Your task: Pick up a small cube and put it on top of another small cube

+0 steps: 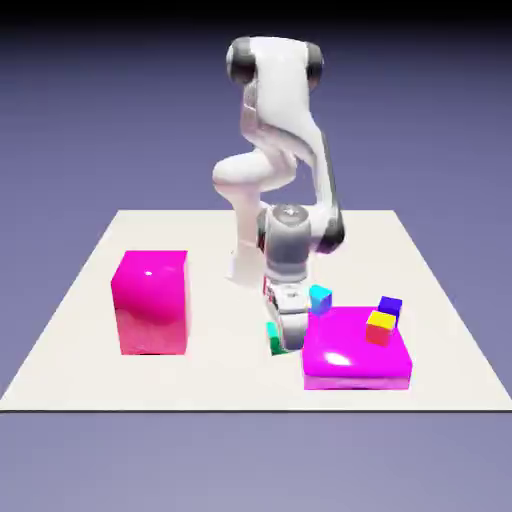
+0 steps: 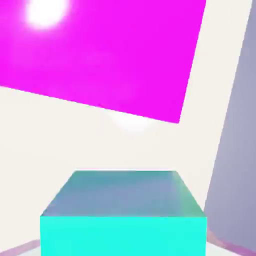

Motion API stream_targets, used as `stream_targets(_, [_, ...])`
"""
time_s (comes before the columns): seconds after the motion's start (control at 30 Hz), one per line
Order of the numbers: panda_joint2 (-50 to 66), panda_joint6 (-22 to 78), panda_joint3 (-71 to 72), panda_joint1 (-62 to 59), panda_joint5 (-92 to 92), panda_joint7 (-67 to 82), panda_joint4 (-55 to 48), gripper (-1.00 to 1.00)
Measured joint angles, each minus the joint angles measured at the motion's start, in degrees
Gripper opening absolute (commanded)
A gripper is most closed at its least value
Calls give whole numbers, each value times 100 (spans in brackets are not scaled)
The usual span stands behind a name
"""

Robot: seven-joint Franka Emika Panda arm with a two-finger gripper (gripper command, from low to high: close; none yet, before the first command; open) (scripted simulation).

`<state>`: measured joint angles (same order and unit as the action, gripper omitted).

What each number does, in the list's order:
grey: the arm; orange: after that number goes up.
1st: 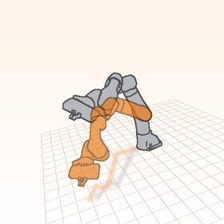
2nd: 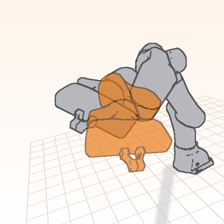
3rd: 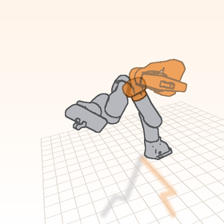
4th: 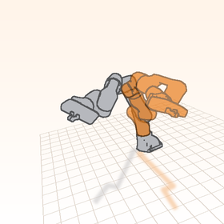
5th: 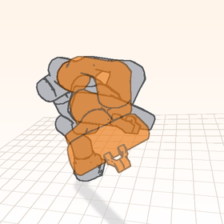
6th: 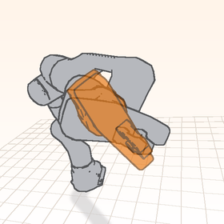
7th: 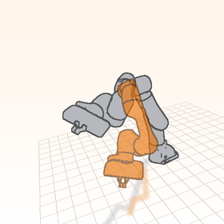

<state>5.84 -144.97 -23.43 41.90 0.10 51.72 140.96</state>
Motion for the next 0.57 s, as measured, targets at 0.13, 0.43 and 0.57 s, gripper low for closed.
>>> stream_targets(0.13, [-635,392,612,955,-599,-237,110,-100])
stream_targets(0.43, [-401,-244,1127,1478,-1121,-445,391,-100])
stream_targets(0.57, [-489,-142,1131,1485,-1124,-446,371,100])
